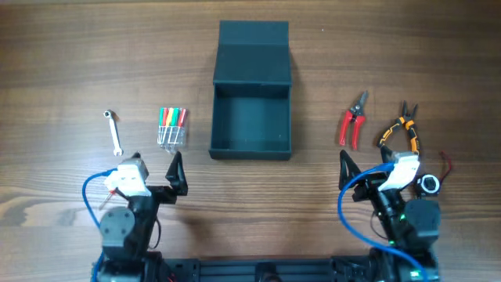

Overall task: Pack container
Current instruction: 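Move the right gripper over the red-handled snips, then lower the right gripper and grasp the red-handled snips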

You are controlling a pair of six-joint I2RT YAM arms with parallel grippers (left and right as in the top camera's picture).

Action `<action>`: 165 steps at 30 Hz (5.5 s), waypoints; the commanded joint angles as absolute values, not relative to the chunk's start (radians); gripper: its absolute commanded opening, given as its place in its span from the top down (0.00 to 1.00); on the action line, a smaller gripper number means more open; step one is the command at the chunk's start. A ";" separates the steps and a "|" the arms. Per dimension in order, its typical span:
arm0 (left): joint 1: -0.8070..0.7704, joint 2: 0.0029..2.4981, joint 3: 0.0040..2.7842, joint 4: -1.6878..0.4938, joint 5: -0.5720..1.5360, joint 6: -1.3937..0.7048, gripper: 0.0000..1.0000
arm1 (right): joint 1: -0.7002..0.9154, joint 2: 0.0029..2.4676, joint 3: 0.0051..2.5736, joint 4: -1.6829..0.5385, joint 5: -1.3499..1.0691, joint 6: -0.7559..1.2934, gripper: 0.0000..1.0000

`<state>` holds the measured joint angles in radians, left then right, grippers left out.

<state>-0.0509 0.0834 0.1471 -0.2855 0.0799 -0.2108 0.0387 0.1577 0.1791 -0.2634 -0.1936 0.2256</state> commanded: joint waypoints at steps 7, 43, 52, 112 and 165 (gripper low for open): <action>-0.054 0.537 0.733 -0.767 0.157 -0.296 0.00 | 0.045 0.766 1.037 -0.982 -0.264 0.285 0.00; -0.054 1.077 1.153 -1.208 0.155 -0.243 0.00 | 0.102 1.849 1.509 -1.023 -0.006 0.210 0.01; -0.054 1.077 1.153 -1.208 0.139 -0.243 0.00 | 0.120 1.881 1.445 -0.952 0.025 0.209 0.01; -0.054 1.077 1.153 -1.210 0.137 -0.243 0.00 | 0.121 1.925 1.156 -0.670 -0.053 0.244 0.02; -0.054 1.077 1.153 -1.228 0.137 -0.243 0.00 | 0.120 1.922 1.159 -0.681 -0.041 0.315 0.96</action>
